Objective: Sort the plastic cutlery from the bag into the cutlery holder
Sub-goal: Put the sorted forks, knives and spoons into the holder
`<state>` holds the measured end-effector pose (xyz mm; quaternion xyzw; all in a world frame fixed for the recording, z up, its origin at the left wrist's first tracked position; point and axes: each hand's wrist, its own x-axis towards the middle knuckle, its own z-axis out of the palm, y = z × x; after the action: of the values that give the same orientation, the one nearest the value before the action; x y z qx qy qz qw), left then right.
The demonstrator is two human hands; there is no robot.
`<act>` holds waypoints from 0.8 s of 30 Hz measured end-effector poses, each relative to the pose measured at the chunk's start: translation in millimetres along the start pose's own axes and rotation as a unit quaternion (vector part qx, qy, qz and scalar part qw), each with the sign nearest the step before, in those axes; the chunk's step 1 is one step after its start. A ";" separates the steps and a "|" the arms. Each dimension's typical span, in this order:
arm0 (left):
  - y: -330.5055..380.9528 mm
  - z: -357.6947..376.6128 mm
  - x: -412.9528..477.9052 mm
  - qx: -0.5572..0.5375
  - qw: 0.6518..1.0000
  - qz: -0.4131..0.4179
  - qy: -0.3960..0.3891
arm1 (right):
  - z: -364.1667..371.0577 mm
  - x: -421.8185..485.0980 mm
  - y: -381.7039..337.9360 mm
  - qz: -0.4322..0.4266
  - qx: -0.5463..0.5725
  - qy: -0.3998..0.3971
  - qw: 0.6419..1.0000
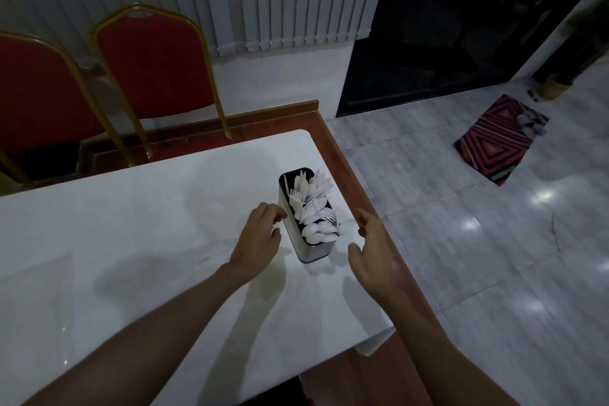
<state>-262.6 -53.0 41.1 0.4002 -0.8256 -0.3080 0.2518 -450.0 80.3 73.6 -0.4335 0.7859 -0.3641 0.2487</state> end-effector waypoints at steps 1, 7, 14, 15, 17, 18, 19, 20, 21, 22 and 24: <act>-0.8 -0.4 2.9 0.003 1.000 0.001 0.002 | 4.1 -1.8 4.0 -0.008 -0.018 -0.011 1.000; -8.1 2.1 28.7 -0.023 0.994 -0.104 0.009 | 41.9 4.1 27.1 0.102 0.038 -0.067 0.992; -7.9 -5.4 91.2 -0.071 0.968 -0.198 -0.138 | 87.6 18.9 27.9 0.141 0.101 0.000 0.985; -8.7 -4.7 97.2 -0.092 0.961 -0.210 -0.156 | 89.7 20.5 26.4 0.139 0.089 0.018 0.986; -10.3 -1.7 102.1 -0.148 0.945 -0.237 -0.170 | 92.6 22.8 29.2 0.148 0.061 0.021 0.987; -12.2 -0.1 101.1 -0.176 0.940 -0.244 -0.163 | 92.1 24.2 30.3 0.152 0.051 0.019 0.987; -15.9 1.2 98.8 -0.203 0.936 -0.251 -0.144 | 92.0 27.8 33.3 0.150 0.038 0.021 0.988; -20.0 1.0 95.9 -0.227 0.932 -0.256 -0.121 | 90.5 32.7 35.3 0.136 0.023 0.024 0.990; -22.6 0.4 92.1 -0.247 0.929 -0.257 -0.097 | 86.6 37.4 35.5 0.114 0.009 0.024 0.993; -28.8 -7.8 87.3 -0.261 0.929 -0.256 -0.065 | 86.3 45.7 29.0 0.088 -0.002 0.010 0.996; -32.7 -17.8 79.9 -0.269 0.930 -0.250 -0.003 | 76.4 61.9 15.7 0.057 0.000 -0.028 0.998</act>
<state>-278.4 -139.7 43.6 0.5098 -0.5862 -0.5726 0.2620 -434.8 5.3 9.8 -0.3976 0.8022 -0.3373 0.2909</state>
